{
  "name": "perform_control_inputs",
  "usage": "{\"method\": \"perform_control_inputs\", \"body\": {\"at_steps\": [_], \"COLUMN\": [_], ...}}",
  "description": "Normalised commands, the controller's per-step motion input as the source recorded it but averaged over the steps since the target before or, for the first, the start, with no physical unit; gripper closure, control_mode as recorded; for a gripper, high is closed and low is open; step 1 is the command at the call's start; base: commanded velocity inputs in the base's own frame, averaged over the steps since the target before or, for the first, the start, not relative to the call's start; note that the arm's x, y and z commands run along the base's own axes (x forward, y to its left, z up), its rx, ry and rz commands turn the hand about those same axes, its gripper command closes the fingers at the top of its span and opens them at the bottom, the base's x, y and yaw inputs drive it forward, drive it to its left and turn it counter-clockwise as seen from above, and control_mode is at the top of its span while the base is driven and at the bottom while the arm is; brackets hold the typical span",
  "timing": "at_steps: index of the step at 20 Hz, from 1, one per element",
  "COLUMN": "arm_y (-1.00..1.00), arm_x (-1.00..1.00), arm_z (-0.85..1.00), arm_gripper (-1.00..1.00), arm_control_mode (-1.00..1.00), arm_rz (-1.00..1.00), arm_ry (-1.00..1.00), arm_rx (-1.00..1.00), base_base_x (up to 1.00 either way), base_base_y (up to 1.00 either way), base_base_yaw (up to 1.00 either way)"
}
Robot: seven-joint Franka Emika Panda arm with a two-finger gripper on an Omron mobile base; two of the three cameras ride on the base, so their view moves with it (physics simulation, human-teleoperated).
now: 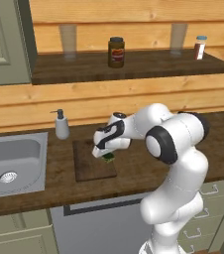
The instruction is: Pick up the sponge from the counter and clean the cutting board by briefly scrubbing or pressing down on the cutting board. Once finished, release the sponge.
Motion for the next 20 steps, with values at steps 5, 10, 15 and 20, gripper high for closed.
{"method": "perform_control_inputs", "body": {"at_steps": [5, 10, 15, 20], "arm_y": [0.01, 0.13, 0.42, 0.49], "arm_x": [0.66, 0.51, 0.13, 0.00], "arm_z": [0.00, 0.00, 0.07, 0.02], "arm_gripper": [1.00, 1.00, 1.00, 1.00], "arm_control_mode": [-1.00, -1.00, -1.00, -1.00], "arm_rz": [0.00, 0.02, 0.13, 0.13], "arm_ry": [0.00, 0.00, 0.00, 0.00], "arm_rx": [0.00, 0.00, -0.06, -0.03], "base_base_x": [0.00, 0.00, 0.00, 0.00], "base_base_y": [0.00, 0.00, 0.00, 0.00], "base_base_yaw": [0.00, 0.00, 0.00, 0.00]}}
